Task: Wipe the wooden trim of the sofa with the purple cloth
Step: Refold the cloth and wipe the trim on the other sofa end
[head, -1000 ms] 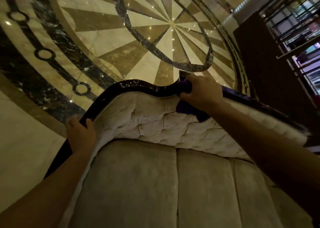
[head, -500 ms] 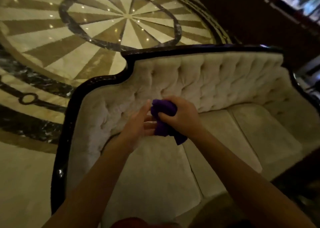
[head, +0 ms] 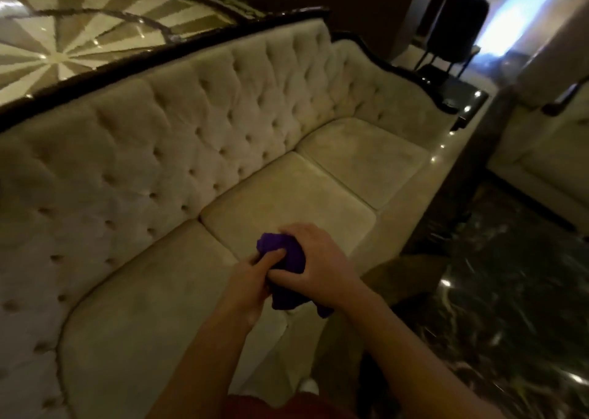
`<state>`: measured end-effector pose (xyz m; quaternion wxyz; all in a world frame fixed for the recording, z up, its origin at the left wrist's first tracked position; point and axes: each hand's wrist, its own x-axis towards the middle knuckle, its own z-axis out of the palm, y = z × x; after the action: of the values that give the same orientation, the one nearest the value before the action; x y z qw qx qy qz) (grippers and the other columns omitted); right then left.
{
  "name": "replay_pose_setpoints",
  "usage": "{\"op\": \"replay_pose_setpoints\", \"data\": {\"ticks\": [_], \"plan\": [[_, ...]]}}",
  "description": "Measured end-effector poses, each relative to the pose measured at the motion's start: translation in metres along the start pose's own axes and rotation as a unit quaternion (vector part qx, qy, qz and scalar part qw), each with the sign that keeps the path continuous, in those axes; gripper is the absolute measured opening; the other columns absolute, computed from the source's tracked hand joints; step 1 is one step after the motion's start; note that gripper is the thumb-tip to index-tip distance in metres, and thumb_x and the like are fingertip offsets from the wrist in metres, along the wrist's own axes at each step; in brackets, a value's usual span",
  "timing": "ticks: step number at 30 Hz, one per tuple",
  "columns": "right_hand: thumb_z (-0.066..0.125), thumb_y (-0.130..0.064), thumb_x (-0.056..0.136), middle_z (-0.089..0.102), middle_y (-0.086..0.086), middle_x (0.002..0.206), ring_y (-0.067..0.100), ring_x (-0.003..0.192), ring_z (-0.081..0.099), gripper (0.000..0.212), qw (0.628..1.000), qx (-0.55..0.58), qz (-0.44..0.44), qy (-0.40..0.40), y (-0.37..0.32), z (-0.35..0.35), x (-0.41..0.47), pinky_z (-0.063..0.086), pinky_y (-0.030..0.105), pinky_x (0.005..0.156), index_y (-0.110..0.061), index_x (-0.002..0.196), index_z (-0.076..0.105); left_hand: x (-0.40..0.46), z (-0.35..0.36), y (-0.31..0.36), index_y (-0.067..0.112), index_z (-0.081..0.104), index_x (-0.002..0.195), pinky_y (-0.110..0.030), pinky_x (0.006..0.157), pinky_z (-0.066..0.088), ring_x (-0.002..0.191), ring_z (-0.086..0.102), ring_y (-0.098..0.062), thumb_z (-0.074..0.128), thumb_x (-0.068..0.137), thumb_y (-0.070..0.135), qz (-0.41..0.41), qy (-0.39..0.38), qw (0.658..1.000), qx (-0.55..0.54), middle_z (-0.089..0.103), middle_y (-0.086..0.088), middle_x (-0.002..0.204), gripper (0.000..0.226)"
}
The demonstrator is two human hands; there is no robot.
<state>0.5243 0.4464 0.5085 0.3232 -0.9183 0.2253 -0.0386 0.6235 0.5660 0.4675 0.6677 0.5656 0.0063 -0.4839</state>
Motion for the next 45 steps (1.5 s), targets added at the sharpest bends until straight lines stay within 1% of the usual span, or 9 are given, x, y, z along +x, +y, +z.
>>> {"op": "replay_pose_setpoints", "data": {"ticks": [2,6,10,14,21,27,34,39,45], "plan": [[0.068,-0.077,0.076,0.053,-0.010,0.142,0.012,0.123,0.058,0.084,0.987,0.127,0.083,0.046,0.048,-0.035,-0.027,0.055,0.035,0.101,-0.035,0.146,0.046,0.011,0.056,-0.010,0.006,0.073,0.119,-0.031,0.068,0.062,0.094,0.078,-0.027,0.070,0.093,0.013,0.004,-0.009,1.000,0.002,0.080,-0.015,0.106,0.027],[0.074,-0.086,0.063,0.066,-0.001,0.136,0.018,0.113,0.073,0.094,0.881,0.406,0.217,0.111,0.125,-0.095,-0.070,0.065,0.033,0.086,-0.035,0.140,0.052,0.028,0.152,-0.016,0.011,0.073,0.121,-0.034,0.073,0.063,0.101,0.077,-0.029,0.072,0.091,0.015,0.021,-0.062,0.998,0.010,0.079,-0.014,0.112,0.030],[0.077,-0.085,0.063,0.081,-0.008,0.108,0.014,0.097,0.079,0.059,0.843,0.472,0.216,0.139,0.173,-0.125,-0.091,0.062,0.020,0.074,-0.051,0.111,0.072,0.050,0.226,-0.020,0.014,0.072,0.123,-0.037,0.078,0.062,0.107,0.075,-0.029,0.070,0.092,0.013,0.020,-0.118,0.992,0.033,0.077,-0.012,0.117,0.031],[0.083,-0.063,0.077,0.081,-0.007,0.110,0.017,0.098,0.079,0.040,0.824,0.476,0.225,0.209,0.210,-0.147,-0.095,0.064,0.025,0.075,-0.052,0.113,0.071,0.077,0.285,-0.026,0.011,0.067,0.129,-0.041,0.087,0.061,0.111,0.073,-0.031,0.064,0.095,0.010,0.012,-0.163,0.984,0.069,0.076,-0.014,0.120,0.035],[0.082,-0.043,0.087,0.081,-0.005,0.104,0.016,0.094,0.079,0.036,0.831,0.420,0.254,0.262,0.284,-0.206,-0.066,0.064,0.027,0.074,-0.031,0.119,0.071,0.162,0.361,-0.034,0.014,0.064,0.134,-0.043,0.098,0.056,0.120,0.067,-0.028,0.061,0.097,0.033,-0.060,-0.227,0.964,0.128,0.073,-0.010,0.128,0.042],[0.082,-0.033,0.089,0.080,-0.002,0.105,0.014,0.096,0.078,0.034,0.846,0.356,0.303,0.257,0.354,-0.268,0.001,0.066,0.044,0.089,-0.030,0.120,0.068,0.267,0.422,-0.011,0.020,0.059,0.132,-0.034,0.094,0.054,0.116,0.065,-0.017,0.070,0.093,0.040,0.072,-0.147,0.947,0.276,0.067,0.000,0.125,0.045],[0.076,-0.029,0.095,0.072,-0.009,0.124,0.007,0.107,0.073,0.057,0.905,0.289,0.251,0.183,0.411,-0.342,0.083,0.065,0.031,0.088,-0.039,0.147,0.054,0.352,0.506,0.046,0.035,0.074,0.118,-0.020,0.076,0.059,0.102,0.076,-0.014,0.062,0.091,0.059,0.028,-0.364,0.876,0.316,0.079,0.002,0.111,0.038],[0.076,-0.024,0.096,0.074,-0.007,0.121,0.010,0.105,0.075,0.053,0.906,0.332,0.219,0.145,0.468,-0.388,0.108,0.065,0.032,0.086,-0.052,0.136,0.055,0.393,0.554,0.044,0.020,0.067,0.131,-0.033,0.085,0.060,0.112,0.072,-0.030,0.059,0.091,0.065,-0.050,-0.406,0.871,0.273,0.074,-0.012,0.123,0.061],[0.080,-0.021,0.093,0.078,-0.005,0.117,0.014,0.103,0.077,0.048,0.900,0.356,0.200,0.151,0.562,-0.449,0.128,0.065,0.033,0.085,-0.030,0.137,0.064,0.451,0.623,0.029,0.025,0.074,0.122,-0.030,0.085,0.060,0.117,0.071,-0.028,0.078,0.083,0.055,-0.088,-0.369,0.897,0.226,0.074,-0.011,0.125,0.050]]}}
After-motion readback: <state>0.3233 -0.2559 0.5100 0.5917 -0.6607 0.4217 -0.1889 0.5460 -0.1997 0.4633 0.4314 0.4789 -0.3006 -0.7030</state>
